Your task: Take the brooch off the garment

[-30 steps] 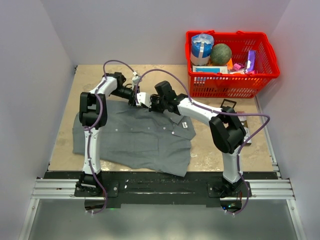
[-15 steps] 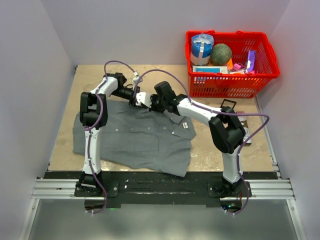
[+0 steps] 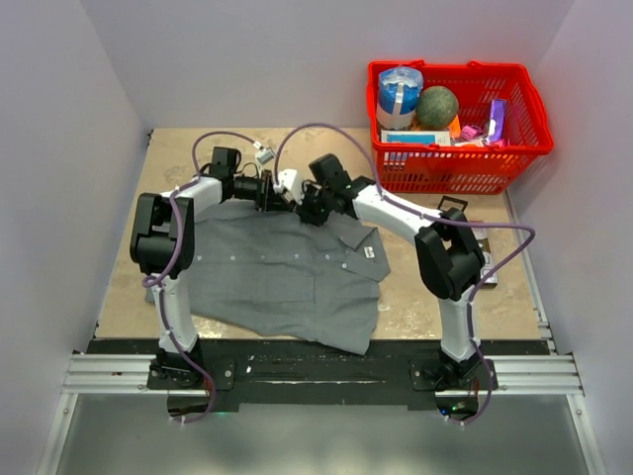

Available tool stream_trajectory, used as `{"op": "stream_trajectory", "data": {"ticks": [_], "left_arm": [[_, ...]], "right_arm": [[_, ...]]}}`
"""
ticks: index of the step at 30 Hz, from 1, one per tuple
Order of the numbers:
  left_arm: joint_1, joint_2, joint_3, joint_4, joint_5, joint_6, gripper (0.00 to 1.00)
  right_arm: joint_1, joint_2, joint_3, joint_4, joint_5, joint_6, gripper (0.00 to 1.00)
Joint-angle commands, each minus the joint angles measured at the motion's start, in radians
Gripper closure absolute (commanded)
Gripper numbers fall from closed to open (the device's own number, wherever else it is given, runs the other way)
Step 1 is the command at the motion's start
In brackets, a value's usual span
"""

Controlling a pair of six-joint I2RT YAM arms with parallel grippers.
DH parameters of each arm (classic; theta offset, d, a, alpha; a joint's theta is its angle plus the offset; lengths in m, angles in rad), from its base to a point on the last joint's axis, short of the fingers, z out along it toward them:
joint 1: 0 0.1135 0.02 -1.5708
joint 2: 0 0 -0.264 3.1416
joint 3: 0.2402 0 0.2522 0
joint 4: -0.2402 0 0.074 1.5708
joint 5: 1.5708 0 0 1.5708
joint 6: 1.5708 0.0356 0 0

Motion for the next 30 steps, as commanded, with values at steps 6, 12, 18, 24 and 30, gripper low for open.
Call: {"op": "stream_trajectory", "data": {"ticks": [6, 12, 18, 24, 30], "left_arm": [[-0.002, -0.054, -0.036, 0.215, -0.015, -0.149, 1.0], [-0.001, -0.054, -0.021, 0.224, -0.01, -0.178, 1.0], [0.001, -0.044, 0.004, 0.189, 0.03, -0.175, 1.0], [0.001, -0.041, 0.042, -0.016, 0.061, 0.027, 1.0], [0.001, -0.019, 0.113, -0.155, 0.048, 0.165, 1.0]], "right_arm": [[-0.129, 0.024, 0.23, -0.087, -0.285, 0.13, 0.56], [-0.137, 0.066, 0.261, -0.098, -0.391, 0.147, 0.53], [-0.135, 0.111, 0.299, -0.104, -0.474, 0.17, 0.46], [-0.146, 0.152, 0.353, -0.17, -0.506, 0.13, 0.51], [-0.149, 0.177, 0.373, -0.196, -0.549, 0.131, 0.68]]}}
